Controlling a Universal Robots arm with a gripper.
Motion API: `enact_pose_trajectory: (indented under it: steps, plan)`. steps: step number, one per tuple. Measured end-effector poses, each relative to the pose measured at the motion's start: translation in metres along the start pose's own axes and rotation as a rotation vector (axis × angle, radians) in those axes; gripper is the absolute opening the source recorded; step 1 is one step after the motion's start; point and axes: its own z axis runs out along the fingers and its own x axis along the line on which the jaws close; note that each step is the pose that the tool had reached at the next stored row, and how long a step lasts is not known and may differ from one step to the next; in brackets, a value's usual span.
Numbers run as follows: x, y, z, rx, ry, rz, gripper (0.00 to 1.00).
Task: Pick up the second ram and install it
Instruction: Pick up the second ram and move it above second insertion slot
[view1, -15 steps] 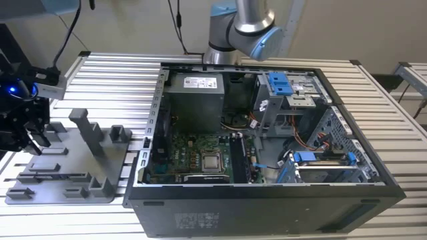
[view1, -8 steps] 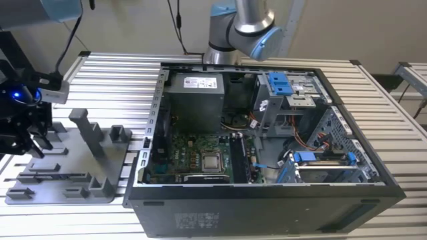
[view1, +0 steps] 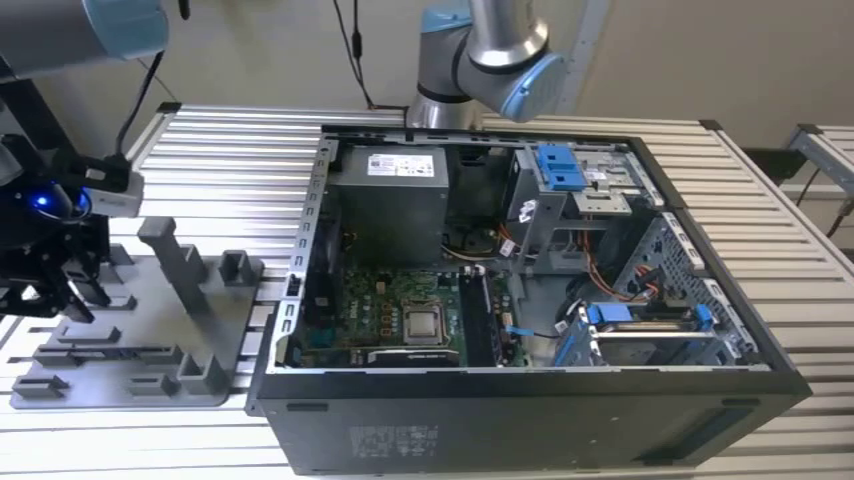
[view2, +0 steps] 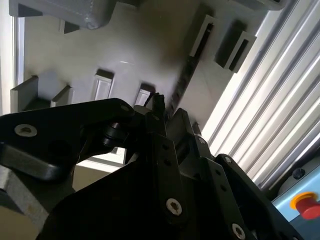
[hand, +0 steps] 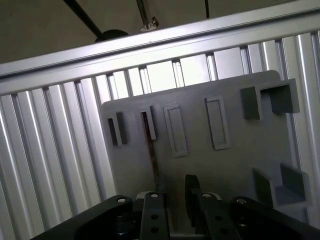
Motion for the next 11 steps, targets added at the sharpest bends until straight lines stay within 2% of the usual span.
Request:
enact_pose_trajectory:
  steps: [6,11]
  plan:
    - [0.0018,0.0006,0.0078,0.0001,0.0001,-0.011,0.3]
    - [0.01,-0.001,0.0119,0.0004,-0.0003,-0.024,0.3]
